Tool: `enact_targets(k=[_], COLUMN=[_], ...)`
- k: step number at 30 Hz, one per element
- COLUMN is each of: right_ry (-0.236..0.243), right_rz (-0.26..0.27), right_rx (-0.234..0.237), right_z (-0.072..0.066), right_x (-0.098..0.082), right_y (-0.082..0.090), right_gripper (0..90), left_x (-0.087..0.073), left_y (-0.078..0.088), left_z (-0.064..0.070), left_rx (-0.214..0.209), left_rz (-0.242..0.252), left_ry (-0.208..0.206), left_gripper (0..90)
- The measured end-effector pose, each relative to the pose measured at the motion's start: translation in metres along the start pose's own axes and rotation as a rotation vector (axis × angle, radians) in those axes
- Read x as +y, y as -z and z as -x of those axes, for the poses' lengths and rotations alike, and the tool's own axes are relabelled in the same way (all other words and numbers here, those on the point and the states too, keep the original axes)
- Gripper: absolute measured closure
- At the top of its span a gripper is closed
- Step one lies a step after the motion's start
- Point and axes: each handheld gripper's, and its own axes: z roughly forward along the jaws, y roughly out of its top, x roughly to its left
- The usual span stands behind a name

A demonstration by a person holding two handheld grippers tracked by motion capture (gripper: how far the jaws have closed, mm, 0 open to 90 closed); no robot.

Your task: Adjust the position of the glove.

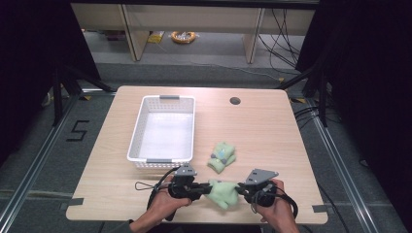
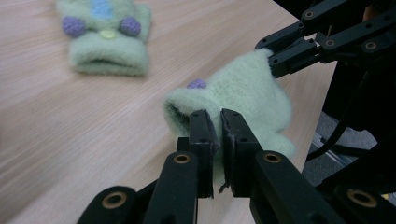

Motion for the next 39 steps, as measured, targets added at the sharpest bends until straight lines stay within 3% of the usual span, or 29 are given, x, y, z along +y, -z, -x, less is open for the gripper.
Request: enact_targets(k=[2, 10, 14, 15, 21, 22, 24, 26, 28, 30, 31, 35, 38, 39], right_ry=[0.018, 0.085, 0.089, 0.081, 0.067, 0.075, 0.043, 0.05, 0.059, 0.04, 0.062, 0.044, 0.041, 0.037], right_rz=[-0.027, -0.083, -0.097, -0.112, -0.138, -0.129, -0.124, -0.126, -0.117, -0.105, -0.1, -0.056, -0.027, -0.019], right_rx=[0.025, 0.058, 0.067, 0.072, 0.056, 0.048, 0.033, 0.045, 0.025, 0.037, 0.032, 0.028, 0.018, 0.011], right_z=[0.0, 0.005, 0.006, 0.007, 0.012, 0.012, 0.012, 0.013, 0.014, 0.014, 0.016, 0.02, 0.024, 0.027], right_x=[0.006, 0.02, 0.025, 0.026, 0.022, 0.021, 0.019, 0.018, 0.018, 0.017, 0.017, 0.019, 0.022, 0.024], right_y=[-0.004, -0.028, -0.036, -0.035, -0.039, -0.039, -0.039, -0.036, -0.036, -0.036, -0.036, -0.032, -0.028, -0.027], right_gripper=[81.0, 80.4, 80.2, 80.0, 78.1, 78.1, 78.0, 78.0, 77.3, 76.3, 75.6, 69.9, 64.8, 63.3], left_x=[-0.005, -0.02, -0.022, -0.024, -0.031, -0.031, -0.032, -0.032, -0.032, -0.033, -0.033, -0.031, -0.03, -0.029], left_y=[0.003, 0.007, 0.009, 0.008, 0.008, 0.008, 0.007, 0.008, 0.008, 0.01, 0.012, 0.019, 0.025, 0.026], left_z=[-0.001, -0.004, -0.005, -0.004, -0.007, -0.007, -0.006, -0.005, -0.004, -0.003, -0.003, -0.005, -0.005, -0.004], left_rx=[0.017, 0.023, 0.01, 0.021, 0.026, 0.022, 0.041, 0.037, 0.054, 0.07, 0.088, 0.105, 0.107, 0.131], left_rz=[0.016, 0.013, 0.001, 0.016, -0.009, -0.019, -0.007, -0.022, -0.031, -0.032, -0.037, -0.026, -0.011, -0.012], left_ry=[0.025, 0.062, 0.072, 0.079, 0.082, 0.085, 0.094, 0.08, 0.091, 0.086, 0.077, 0.099, 0.077, 0.058], left_gripper=[82.7, 82.3, 81.7, 81.4, 79.2, 77.5, 70.2, 66.9, 58.0, 52.3, 49.2, 37.8, 34.7, 33.0])
